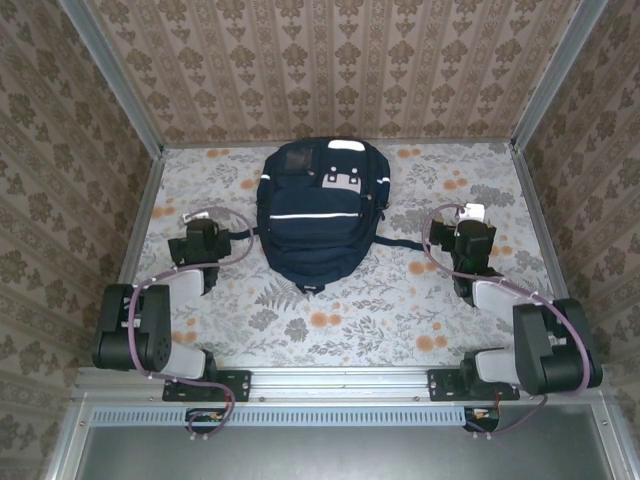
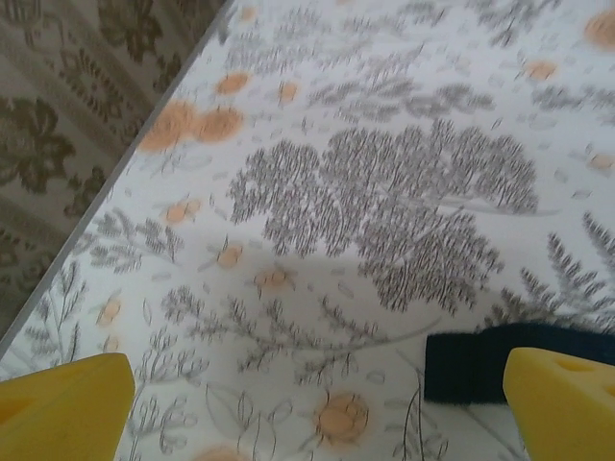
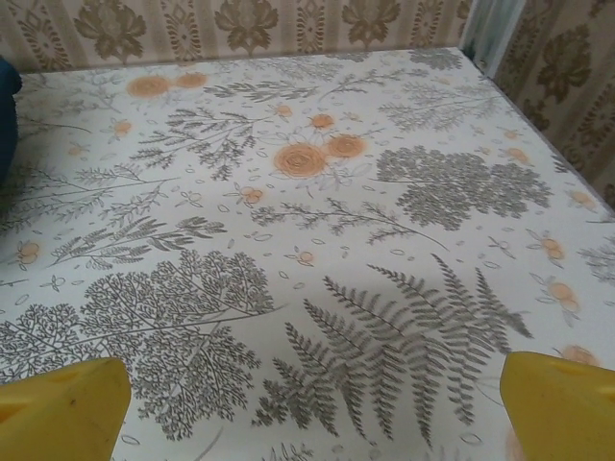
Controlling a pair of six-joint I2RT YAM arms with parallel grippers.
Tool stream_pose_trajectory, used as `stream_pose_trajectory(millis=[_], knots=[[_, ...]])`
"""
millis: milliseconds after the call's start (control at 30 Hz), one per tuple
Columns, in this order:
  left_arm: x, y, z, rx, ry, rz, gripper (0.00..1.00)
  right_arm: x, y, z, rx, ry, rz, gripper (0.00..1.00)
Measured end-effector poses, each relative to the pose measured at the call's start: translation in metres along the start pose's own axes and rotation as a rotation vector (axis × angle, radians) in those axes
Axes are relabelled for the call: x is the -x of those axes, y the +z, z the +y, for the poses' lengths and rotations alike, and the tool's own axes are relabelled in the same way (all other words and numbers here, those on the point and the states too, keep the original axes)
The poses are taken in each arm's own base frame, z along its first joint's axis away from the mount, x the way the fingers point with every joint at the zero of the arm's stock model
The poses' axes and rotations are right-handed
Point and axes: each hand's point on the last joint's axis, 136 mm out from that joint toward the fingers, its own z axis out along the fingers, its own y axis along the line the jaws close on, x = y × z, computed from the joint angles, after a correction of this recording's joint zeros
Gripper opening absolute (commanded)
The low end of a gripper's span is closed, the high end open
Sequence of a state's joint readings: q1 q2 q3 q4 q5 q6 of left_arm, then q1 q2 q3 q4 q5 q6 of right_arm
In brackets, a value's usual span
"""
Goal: Pack the student bag
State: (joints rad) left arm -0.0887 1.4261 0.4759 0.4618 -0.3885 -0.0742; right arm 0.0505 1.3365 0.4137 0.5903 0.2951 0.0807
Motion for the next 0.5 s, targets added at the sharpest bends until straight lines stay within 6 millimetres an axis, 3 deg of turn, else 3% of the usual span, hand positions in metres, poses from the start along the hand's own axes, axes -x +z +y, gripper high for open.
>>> stream_pose_trajectory(millis=[133,267,500], knots=[[0.006,0.007,0.001,-0.057,-0.027,-0.083,1.0,-0.005,0.011,0.004,0.037,0.017,-0.027,1.0],[-0.002,0.012,-0.015,-0.141,-0.001,-0.104,1.0,-0.028,0.021,0.006,0.057,0.015,0.005,1.0],[0.009,0.01,-0.023,-0.185,0.012,-0.156,1.0,-0.022,0.021,0.012,0.094,0.021,-0.021,1.0]])
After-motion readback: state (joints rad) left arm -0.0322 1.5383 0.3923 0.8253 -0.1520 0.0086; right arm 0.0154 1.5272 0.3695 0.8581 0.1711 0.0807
